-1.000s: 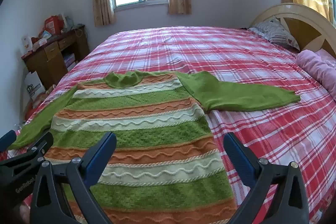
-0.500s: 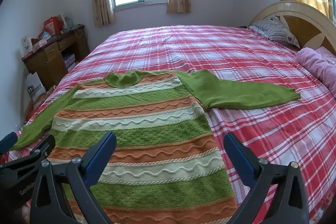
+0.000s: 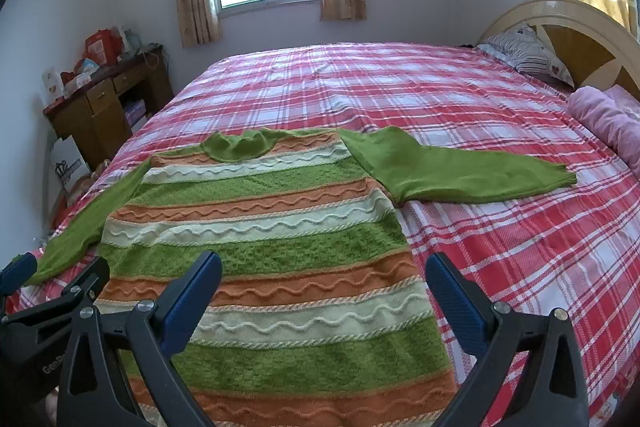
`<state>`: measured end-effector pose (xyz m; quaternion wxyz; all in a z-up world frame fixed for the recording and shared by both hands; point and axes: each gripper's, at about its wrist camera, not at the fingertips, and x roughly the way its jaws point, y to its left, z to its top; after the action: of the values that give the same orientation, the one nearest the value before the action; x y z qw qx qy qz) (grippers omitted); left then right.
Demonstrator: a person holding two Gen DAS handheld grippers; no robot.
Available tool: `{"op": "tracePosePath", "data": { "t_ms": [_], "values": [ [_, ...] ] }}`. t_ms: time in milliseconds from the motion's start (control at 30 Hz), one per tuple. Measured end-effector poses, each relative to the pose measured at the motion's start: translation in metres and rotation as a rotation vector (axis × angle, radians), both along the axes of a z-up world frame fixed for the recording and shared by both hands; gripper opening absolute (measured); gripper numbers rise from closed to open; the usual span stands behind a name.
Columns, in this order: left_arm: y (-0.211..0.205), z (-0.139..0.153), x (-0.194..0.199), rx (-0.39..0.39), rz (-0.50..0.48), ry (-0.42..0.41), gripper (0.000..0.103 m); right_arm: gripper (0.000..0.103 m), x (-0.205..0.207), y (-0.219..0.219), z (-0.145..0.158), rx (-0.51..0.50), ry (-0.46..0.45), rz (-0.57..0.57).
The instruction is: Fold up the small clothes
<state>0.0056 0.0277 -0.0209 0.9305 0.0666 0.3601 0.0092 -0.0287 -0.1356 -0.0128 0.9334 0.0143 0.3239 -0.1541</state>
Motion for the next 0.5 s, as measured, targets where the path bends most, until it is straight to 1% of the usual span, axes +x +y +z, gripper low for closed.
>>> {"op": "tracePosePath", "data": {
  "t_ms": [500],
  "values": [
    [-0.0009, 0.0002, 0.0003, -0.002, 0.001, 0.004, 0.103, 0.102, -0.0017, 0.0014, 0.0022, 0.002, 0.002, 0.001]
  ]
}}
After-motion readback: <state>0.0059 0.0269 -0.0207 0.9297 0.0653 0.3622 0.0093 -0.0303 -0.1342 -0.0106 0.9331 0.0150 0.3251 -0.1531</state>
